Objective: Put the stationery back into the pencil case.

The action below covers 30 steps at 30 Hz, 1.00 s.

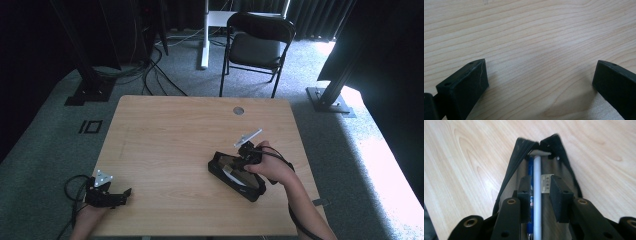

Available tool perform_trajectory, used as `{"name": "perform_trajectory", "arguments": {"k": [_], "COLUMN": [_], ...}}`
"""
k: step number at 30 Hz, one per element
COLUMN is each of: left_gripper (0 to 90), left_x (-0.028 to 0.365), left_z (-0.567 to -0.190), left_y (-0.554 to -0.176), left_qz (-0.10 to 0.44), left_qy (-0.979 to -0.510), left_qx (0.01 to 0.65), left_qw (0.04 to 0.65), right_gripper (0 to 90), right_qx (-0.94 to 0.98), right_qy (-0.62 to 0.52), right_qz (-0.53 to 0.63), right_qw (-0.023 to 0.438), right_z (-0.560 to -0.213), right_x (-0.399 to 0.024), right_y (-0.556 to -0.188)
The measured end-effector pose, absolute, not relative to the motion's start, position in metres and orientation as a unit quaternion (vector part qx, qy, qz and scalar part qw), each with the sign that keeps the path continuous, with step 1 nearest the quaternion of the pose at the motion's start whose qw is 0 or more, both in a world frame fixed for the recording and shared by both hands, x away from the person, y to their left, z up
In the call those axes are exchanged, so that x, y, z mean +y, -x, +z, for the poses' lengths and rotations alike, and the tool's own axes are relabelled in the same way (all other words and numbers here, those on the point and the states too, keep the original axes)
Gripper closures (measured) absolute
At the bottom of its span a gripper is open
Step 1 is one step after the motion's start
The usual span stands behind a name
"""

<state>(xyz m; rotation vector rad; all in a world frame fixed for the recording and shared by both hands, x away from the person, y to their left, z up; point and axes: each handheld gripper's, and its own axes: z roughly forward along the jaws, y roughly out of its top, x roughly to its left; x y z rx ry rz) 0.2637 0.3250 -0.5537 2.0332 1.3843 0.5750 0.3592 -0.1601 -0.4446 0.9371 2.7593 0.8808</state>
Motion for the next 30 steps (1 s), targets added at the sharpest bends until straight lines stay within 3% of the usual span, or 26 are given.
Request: {"name": "perform_trajectory", "arguments": {"k": [30], "left_gripper": [0.4], "left_x": [0.325], "left_z": [-0.554], "left_y": [-0.264], "left_qz": [0.217], "left_qy": [-0.767], "left_qx": [0.522], "left_qw": [0.303], "right_gripper": [55.0], "right_qx": [0.835], "right_qy": [-0.370], "right_qz": [0.388], "right_qw": [0.126], "right_z": [-0.436], "right_x": [-0.192], "right_y": [-0.367]}}
